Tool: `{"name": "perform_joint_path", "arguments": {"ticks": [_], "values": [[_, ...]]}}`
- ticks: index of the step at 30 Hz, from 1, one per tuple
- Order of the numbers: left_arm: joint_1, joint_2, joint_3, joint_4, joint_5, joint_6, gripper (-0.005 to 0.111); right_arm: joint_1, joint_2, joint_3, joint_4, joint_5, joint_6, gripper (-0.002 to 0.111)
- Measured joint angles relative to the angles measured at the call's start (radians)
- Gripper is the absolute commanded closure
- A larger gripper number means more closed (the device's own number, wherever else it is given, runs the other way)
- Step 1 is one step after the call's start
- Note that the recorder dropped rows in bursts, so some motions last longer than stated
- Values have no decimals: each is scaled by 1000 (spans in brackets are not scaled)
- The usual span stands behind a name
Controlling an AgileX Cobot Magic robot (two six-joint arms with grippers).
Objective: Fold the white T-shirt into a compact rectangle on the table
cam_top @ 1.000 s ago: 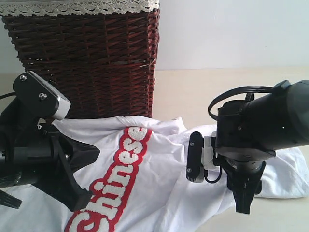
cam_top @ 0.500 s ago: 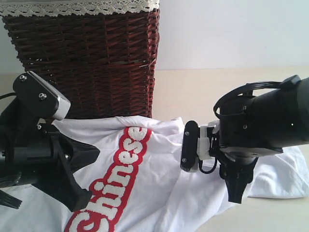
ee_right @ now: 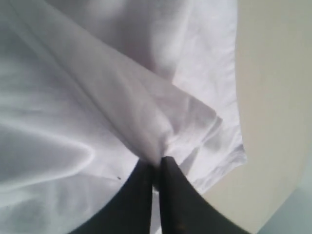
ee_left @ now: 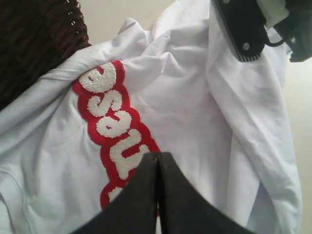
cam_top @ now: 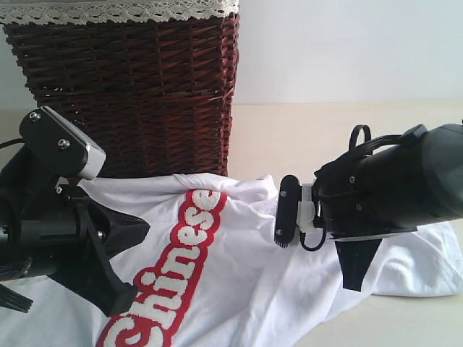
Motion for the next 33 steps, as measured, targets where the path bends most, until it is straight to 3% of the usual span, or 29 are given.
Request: {"name": "perform_joint_path", "arguments": {"ticks": [7,14,21,33], "values": [[0,0,0,0,0,0,107,0,-99,2,85,83,-124,108],[0,0,0,0,0,0,107,0,-271,2,450,169,-498,108],[0,0,0,0,0,0,107,0,-489,2,698,449,-748,108],[0,0,0,0,2,2,107,0,-643,222,921,460,-889,108]]}}
